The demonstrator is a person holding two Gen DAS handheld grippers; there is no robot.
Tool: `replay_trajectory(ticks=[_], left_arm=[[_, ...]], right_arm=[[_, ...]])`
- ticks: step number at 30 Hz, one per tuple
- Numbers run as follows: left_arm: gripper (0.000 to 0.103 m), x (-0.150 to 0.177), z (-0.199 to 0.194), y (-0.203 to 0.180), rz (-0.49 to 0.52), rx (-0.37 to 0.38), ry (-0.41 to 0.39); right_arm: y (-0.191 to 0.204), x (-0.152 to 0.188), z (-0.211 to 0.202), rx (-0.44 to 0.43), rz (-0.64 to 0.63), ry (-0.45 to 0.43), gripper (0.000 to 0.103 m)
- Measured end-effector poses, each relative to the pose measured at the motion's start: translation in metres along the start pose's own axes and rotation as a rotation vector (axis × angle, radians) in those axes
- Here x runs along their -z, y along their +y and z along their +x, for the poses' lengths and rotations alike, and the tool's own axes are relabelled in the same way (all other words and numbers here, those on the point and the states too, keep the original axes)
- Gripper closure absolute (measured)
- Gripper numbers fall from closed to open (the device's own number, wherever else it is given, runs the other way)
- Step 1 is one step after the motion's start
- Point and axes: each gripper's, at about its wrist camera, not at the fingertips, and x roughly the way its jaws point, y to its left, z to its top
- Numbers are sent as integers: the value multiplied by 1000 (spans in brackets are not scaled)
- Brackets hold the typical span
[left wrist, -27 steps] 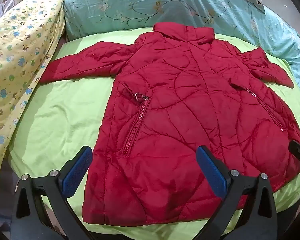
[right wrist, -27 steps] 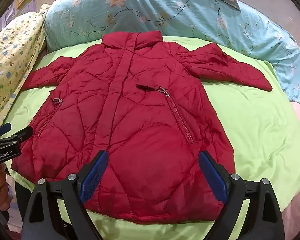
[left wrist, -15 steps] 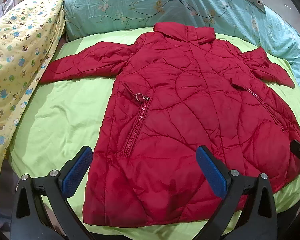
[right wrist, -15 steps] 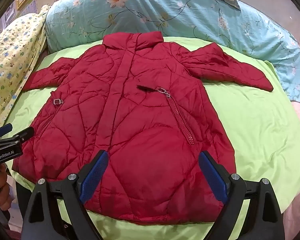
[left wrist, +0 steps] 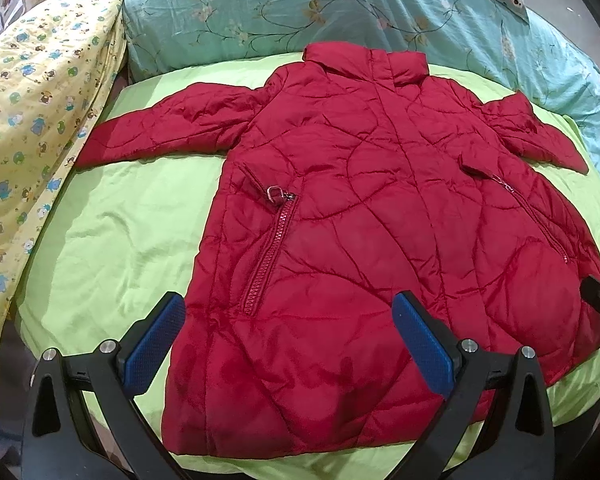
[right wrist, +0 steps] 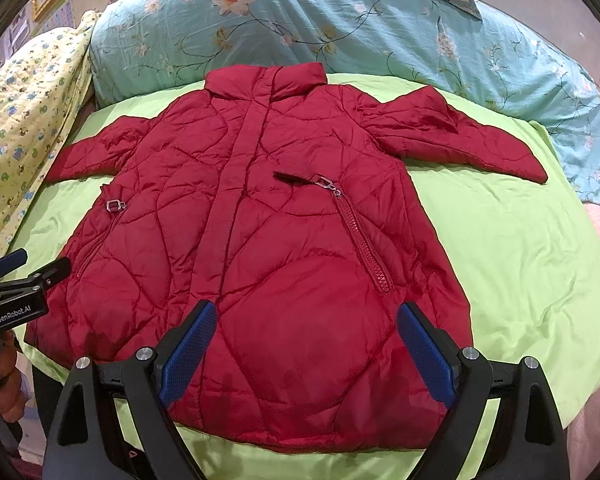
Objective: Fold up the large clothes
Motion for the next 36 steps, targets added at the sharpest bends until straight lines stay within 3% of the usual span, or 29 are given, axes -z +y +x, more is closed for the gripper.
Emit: replay_trajectory(ticks=[12, 19, 27, 36], left_arm=[[0, -3, 10, -4, 9, 3, 40], [0, -12, 20, -3, -2, 11, 45], [0, -24, 27, -1, -17, 22, 28], [0, -38, 39, -5, 8, 42, 32]], right_arm=[[-16, -7, 10, 16, 21, 4, 10], [-33, -13, 15, 71, 25, 25, 10], [-56, -22, 25, -25, 119, 41, 10], [-119, -40, 46, -39, 274, 20, 10]])
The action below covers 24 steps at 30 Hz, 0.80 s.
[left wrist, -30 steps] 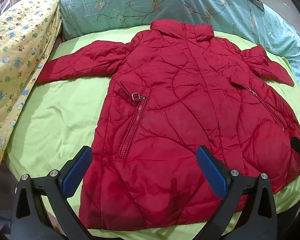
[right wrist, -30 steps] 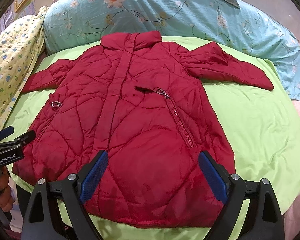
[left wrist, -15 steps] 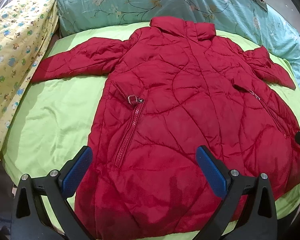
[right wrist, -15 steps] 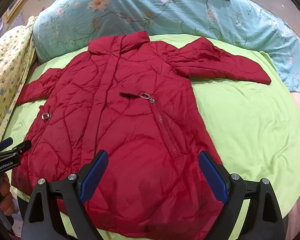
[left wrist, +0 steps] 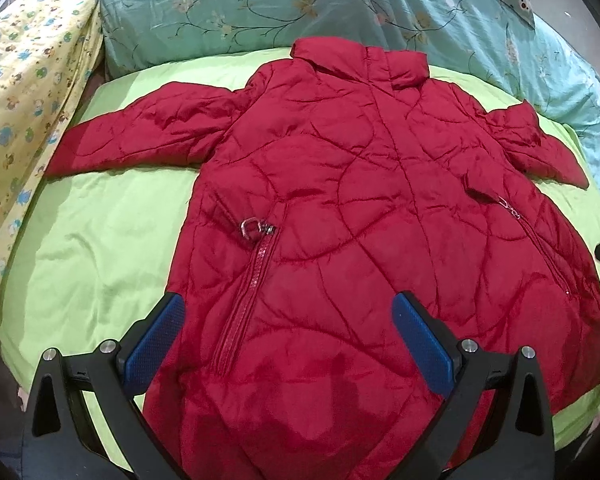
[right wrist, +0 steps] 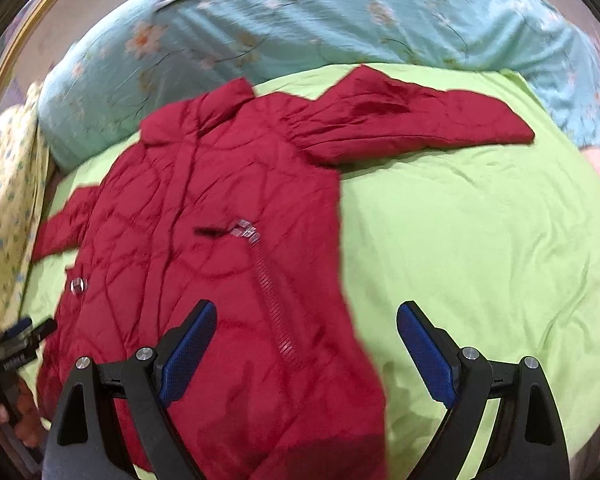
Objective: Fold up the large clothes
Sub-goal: 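Grasp the red jacket sleeve cuff with the right tool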
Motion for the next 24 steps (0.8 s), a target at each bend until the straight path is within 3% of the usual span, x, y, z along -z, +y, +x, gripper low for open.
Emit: replay_trajectory(ticks=[5, 11, 20, 24], left_arm=[[0, -11, 4, 3, -28, 39, -32], [0, -27, 16, 10, -48, 30, -27], [0, -52, 20, 7, -39, 34, -112], [0, -57, 26, 3, -35, 29, -101]], right_arm=[[-39, -27, 11, 8, 81, -22, 10], [-94, -62, 26, -5, 197, -49, 10], [-175, -110, 70, -35, 391, -85, 11], [-212, -128, 93, -16, 496, -101, 24]])
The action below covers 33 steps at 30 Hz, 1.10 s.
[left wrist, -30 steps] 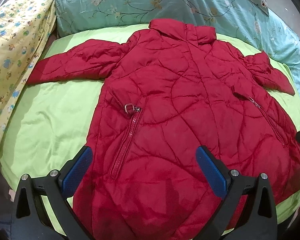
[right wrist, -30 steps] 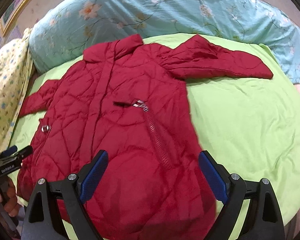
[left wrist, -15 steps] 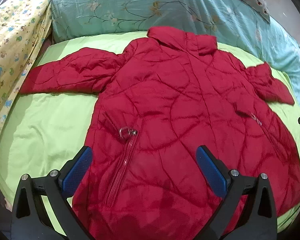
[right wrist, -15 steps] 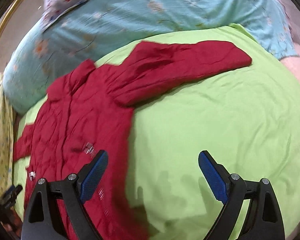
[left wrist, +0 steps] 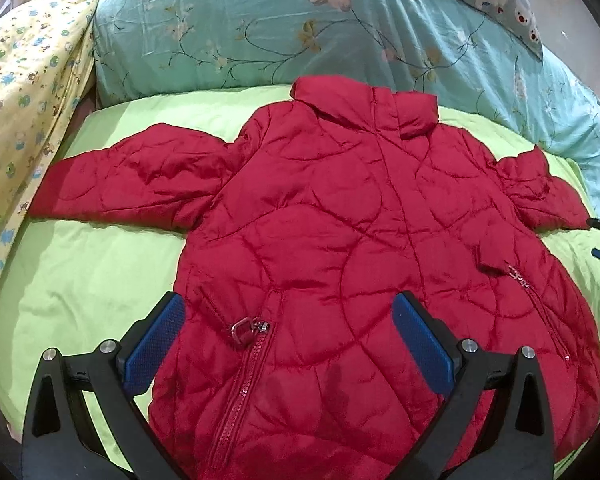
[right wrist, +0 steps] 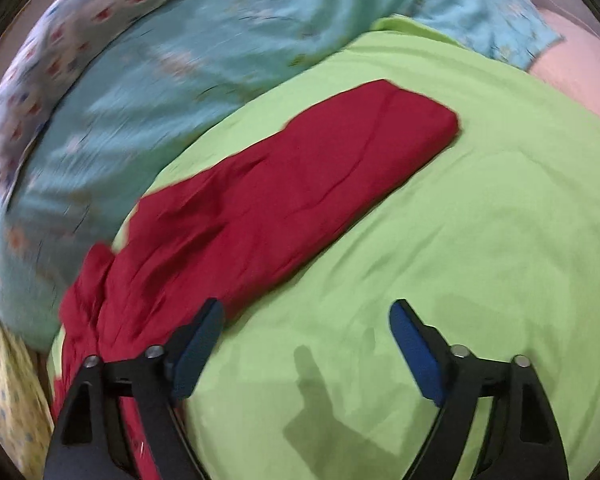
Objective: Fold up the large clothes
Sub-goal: 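Grasp the red jacket sleeve cuff with the right tool, then carry the sleeve across the jacket body with the right tool and release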
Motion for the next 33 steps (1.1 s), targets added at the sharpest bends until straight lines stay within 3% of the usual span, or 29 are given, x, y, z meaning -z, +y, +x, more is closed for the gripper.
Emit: replay_trajectory(ticks=[3, 11, 15, 18, 22, 29, 33], left_arm=[[0, 1, 6, -5, 14, -8, 3], [0, 6, 19, -16, 21, -15, -31], [0, 4, 31, -20, 37, -4, 23], [0, 4, 36, -22, 40, 2, 27], [0, 4, 41, -24, 51, -4, 42], [0, 6, 48, -17, 21, 19, 78], [0, 7, 50, -6, -16, 72, 113]], right_arm=[[-14, -19, 13, -24, 75, -25, 32], [-34, -48, 54, -68, 200, -48, 41], [-39, -58, 62, -88, 215, -96, 55], [-37, -65, 62, -115, 207, -125, 80], [-13, -67, 47, -160, 130, -182, 91], [49, -55, 4, -291, -26, -223, 92], [93, -40, -17, -381, -122, -211, 92]])
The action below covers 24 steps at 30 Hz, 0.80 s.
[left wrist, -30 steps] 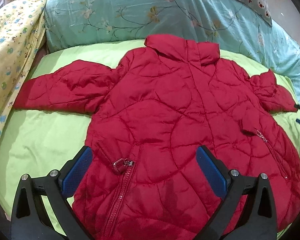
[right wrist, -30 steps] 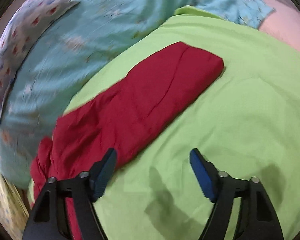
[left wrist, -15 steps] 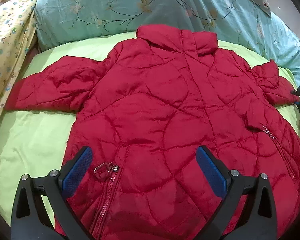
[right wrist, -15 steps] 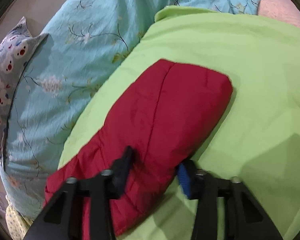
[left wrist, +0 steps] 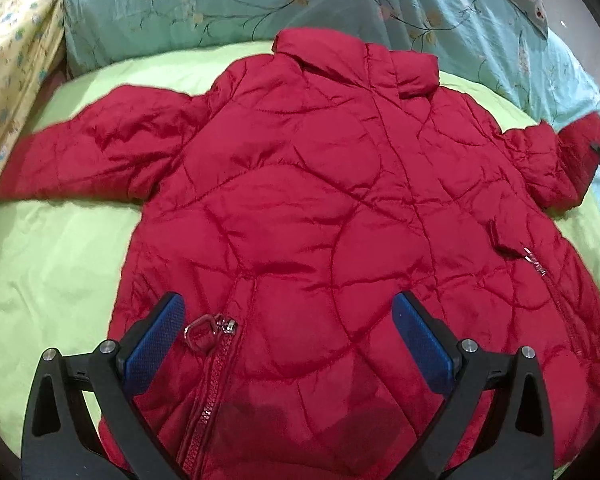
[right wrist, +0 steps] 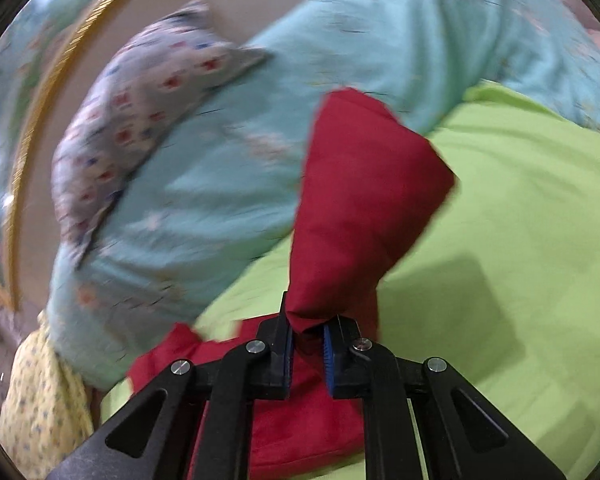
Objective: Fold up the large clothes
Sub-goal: 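Carry the sleeve across the jacket body with the right tool and release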
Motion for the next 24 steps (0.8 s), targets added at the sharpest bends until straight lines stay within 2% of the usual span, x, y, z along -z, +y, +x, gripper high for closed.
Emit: replay_trajectory(ticks=[5, 13, 17, 24], left_arm=[[0, -2, -2, 13, -44, 16, -5], [0, -13, -8, 37, -135, 117, -1], [0, -20, -11, 51, -170, 152, -9], [0, -28, -7, 73, -233, 238, 9]], right_arm=[[71, 22, 7, -126, -106, 77, 93], [168, 89, 41, -266, -251, 259, 93], [201, 130, 58, -301, -316, 336, 93], [253, 211, 102, -299, -428, 491, 93]])
